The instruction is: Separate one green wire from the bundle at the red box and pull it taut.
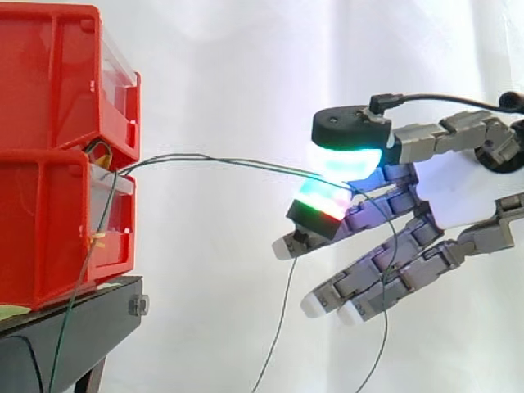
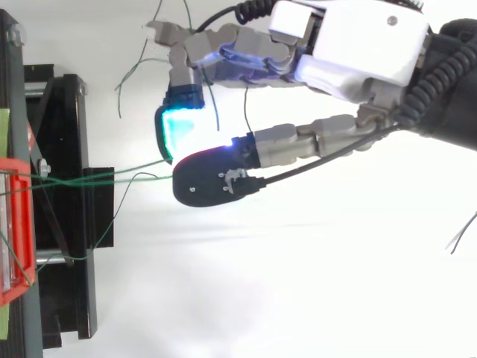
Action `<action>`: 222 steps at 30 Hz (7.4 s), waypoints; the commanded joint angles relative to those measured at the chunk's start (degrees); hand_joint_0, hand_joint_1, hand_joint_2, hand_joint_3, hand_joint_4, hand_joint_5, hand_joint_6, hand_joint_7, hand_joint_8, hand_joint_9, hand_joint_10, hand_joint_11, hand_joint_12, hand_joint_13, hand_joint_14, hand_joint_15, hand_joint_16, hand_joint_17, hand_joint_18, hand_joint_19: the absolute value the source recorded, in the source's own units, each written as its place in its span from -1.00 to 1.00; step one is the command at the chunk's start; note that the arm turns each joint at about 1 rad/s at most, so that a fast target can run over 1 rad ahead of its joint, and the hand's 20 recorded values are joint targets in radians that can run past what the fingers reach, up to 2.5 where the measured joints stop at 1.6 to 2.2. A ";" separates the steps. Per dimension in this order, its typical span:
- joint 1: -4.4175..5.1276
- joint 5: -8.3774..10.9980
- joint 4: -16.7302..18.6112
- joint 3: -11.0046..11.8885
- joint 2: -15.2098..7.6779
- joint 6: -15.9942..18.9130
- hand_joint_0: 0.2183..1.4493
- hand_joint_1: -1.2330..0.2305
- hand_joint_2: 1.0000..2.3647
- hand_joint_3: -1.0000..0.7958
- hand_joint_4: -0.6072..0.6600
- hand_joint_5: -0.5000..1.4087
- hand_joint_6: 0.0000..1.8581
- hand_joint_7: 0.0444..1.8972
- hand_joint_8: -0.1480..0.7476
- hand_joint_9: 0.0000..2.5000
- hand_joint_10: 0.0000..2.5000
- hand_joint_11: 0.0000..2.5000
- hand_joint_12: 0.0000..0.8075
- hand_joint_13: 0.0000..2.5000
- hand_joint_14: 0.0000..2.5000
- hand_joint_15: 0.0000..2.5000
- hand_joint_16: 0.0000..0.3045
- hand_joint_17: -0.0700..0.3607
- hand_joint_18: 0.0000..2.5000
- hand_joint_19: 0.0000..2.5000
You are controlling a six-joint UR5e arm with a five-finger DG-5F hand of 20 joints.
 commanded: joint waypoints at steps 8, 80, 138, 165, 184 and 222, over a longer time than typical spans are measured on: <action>0.29 1.17 -5.10 0.00 3.40 -1.89 -0.39 -0.40 -0.97 -0.03 -0.29 -0.62 -0.15 0.42 -0.29 -0.68 -1.00 -1.00 -0.17 -0.90 -1.00 -1.00 -0.58 -0.01 -1.00 -1.00; 3.10 6.18 -5.98 -0.26 0.77 20.52 -0.38 -0.39 -0.96 0.05 -0.09 -0.63 -0.12 0.46 0.01 -0.38 -0.99 -0.81 0.00 -0.45 -0.99 -0.75 -0.61 -0.05 -0.54 -0.81; 2.22 3.19 -2.29 -0.17 -0.73 19.81 -0.36 -0.44 -0.96 -0.03 -0.36 -0.63 -0.15 0.39 0.12 -0.83 0.43 0.30 0.04 0.06 -1.00 0.16 -0.60 -0.04 -0.34 -0.65; 2.31 2.75 -4.22 -0.17 -0.73 15.42 -0.34 -0.45 -0.96 0.13 -0.31 -0.62 -0.10 0.43 0.01 -0.63 -0.99 -0.54 0.17 -0.37 -0.99 -0.69 -0.61 -0.06 -0.36 -0.73; 2.22 3.19 -5.72 -0.26 -0.73 14.54 -0.37 -0.48 -0.96 0.06 -0.35 -0.61 -0.17 0.53 -0.21 -0.86 -1.00 -1.00 -0.04 -0.66 -1.00 -0.95 -0.63 -0.09 -0.60 -0.91; 2.57 3.37 -2.11 -0.26 -0.73 13.84 -0.39 -0.33 -1.00 0.18 -0.23 -0.60 -0.10 0.46 0.03 -0.59 -1.00 -0.94 0.16 -0.50 -1.00 -0.85 -0.52 0.09 -0.46 -0.86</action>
